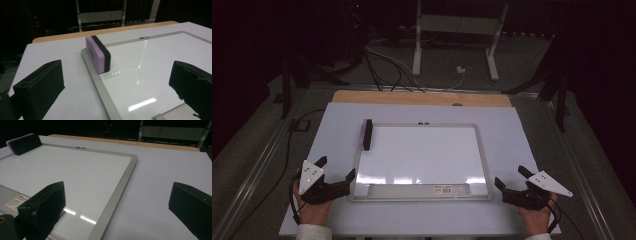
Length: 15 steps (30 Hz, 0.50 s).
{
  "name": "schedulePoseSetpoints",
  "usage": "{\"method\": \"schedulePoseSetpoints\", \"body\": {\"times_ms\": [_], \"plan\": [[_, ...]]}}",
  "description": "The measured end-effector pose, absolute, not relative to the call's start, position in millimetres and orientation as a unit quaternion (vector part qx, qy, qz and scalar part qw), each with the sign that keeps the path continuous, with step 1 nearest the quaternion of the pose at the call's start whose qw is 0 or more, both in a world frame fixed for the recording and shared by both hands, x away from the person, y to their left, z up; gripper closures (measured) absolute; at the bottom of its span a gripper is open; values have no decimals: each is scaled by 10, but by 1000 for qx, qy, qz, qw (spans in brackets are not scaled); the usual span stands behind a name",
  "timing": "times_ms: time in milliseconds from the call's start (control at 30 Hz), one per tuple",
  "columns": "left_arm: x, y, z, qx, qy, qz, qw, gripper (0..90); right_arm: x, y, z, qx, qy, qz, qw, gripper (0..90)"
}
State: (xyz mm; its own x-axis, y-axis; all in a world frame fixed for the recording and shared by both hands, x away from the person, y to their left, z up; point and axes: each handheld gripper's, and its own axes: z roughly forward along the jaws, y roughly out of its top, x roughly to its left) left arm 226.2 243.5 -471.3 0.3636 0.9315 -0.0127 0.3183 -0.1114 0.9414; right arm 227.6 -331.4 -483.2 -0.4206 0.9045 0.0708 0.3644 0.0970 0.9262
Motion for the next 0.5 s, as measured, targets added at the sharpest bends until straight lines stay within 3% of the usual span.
{"method": "schedulePoseSetpoints", "body": {"times_ms": [500], "plan": [[2201,2583,-4740,647,485,339,481,5,2276,-3319,-4828,462,686,487,281,11]]}}
